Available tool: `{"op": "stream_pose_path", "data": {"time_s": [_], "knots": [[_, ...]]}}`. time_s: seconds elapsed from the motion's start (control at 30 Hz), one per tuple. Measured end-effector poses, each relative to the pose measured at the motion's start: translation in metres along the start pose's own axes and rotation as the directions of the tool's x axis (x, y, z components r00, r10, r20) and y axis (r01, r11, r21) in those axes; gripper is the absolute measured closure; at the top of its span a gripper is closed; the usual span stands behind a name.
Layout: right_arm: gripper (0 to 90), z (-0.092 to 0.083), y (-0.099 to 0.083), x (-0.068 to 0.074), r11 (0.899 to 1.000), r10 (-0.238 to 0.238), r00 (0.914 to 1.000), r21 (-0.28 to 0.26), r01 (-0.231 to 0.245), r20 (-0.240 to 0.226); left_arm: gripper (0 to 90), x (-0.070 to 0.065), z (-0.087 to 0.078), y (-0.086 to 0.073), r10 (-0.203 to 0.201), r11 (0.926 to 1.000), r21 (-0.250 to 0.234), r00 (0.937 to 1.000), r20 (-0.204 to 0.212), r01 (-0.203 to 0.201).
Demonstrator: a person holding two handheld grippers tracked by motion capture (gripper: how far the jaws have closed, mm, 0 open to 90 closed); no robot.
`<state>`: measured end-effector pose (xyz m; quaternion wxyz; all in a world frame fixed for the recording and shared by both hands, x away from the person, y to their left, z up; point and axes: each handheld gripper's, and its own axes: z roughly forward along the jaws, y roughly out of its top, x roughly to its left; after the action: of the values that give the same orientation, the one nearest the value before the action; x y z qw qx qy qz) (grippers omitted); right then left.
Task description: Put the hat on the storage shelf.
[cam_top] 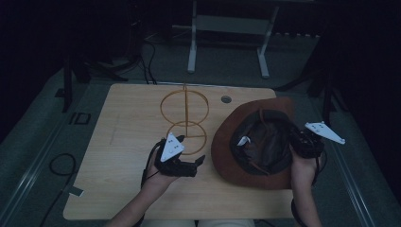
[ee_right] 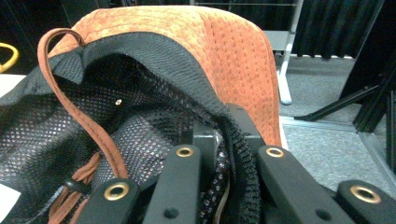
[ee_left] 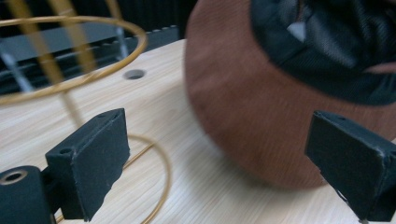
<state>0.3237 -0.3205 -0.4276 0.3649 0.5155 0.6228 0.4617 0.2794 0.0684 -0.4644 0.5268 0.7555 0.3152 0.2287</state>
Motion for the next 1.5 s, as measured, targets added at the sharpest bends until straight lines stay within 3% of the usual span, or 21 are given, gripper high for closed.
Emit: {"op": "stream_pose_path", "data": {"time_s": [0.13,0.3,0.53,0.73,0.9,1.07,1.17,1.23,1.33,1.4,1.5], "knots": [[83.8,-0.003,0.0,0.001,1.0,0.004,0.9999,-0.003,-0.004,-0.013,8.7,-0.01,0.017,0.015,0.028,0.9996,0.0,0.9992,0.03,-0.028],[83.7,-0.006,0.0,0.005,1.0,-0.014,0.9999,-0.015,0.014,-0.009,8.7,-0.019,0.037,0.034,0.031,0.9995,-0.002,0.9981,0.053,-0.031],[83.8,-0.008,0.0,0.009,1.0,-0.012,0.9995,-0.02,0.011,-0.028,8.8,-0.038,0.064,0.067,0.101,0.9949,-0.013,0.9936,0.05,-0.101],[83.7,-0.014,0.002,0.011,0.999,-0.008,0.9992,-0.036,0.007,-0.04,8.8,-0.045,0.089,0.082,0.114,0.9935,-0.009,0.9921,0.052,-0.114],[83.6,-0.017,0.003,0.013,0.999,-0.002,0.9993,-0.039,0.0,-0.037,8.8,-0.051,0.111,0.09,0.139,0.9901,0.016,0.9902,0.006,-0.139],[83.7,-0.02,0.003,0.017,0.999,-0.007,0.9986,-0.043,0.005,-0.053,8.9,-0.052,0.13,0.092,0.13,0.9892,0.075,0.9897,-0.059,-0.126],[83.6,-0.023,0.004,0.02,0.999,-0.012,0.9982,-0.05,0.009,-0.059,13.1,-0.052,0.136,0.088,0.145,0.9855,0.101,0.9854,-0.089,-0.136],[83.6,-0.025,0.005,0.021,0.998,-0.015,0.9982,-0.058,0.011,-0.058,16.8,-0.052,0.139,0.086,0.133,0.9859,0.113,0.988,-0.079,-0.123],[83.6,-0.028,0.005,0.022,0.998,-0.024,0.9976,-0.064,0.02,-0.065,22.8,-0.051,0.144,0.084,0.148,0.9789,0.156,0.9846,-0.093,-0.132],[83.6,-0.03,0.005,0.024,0.998,-0.025,0.9969,-0.063,0.021,-0.074,33.7,-0.05,0.145,0.081,0.151,0.9755,0.177,0.9824,-0.11,-0.13],[83.5,-0.031,0.004,0.027,0.998,-0.031,0.9959,-0.063,0.026,-0.085,59.0,-0.046,0.148,0.077,0.099,0.9793,0.187,0.9891,-0.109,-0.077]]}}
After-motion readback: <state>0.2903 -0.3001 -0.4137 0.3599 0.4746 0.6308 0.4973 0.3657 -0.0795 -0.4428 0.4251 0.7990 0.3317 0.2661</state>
